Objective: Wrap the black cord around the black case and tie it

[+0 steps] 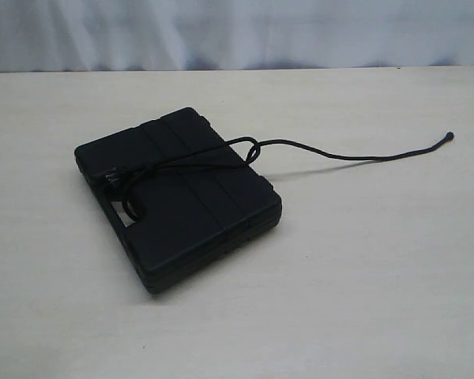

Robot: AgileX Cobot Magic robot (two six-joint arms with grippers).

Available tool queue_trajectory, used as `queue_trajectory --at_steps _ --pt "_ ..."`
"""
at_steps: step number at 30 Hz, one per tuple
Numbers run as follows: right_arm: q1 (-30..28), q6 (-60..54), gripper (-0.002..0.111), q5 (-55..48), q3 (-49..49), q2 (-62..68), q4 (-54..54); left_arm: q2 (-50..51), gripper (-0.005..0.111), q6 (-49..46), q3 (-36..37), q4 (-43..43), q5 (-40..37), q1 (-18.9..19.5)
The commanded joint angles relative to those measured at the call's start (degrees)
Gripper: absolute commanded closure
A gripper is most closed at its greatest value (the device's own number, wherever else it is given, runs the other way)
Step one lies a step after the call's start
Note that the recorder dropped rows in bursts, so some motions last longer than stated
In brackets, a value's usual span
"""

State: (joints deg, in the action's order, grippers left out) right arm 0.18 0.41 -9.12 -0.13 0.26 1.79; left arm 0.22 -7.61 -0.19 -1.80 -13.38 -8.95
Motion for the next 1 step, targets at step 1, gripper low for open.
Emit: queue_trajectory --at_steps 1 --pt "-0.1 0.1 0.104 -0.1 0.1 -0.3 0.0 -0.2 0.107 0.4 0.2 -0.4 0.0 -0.4"
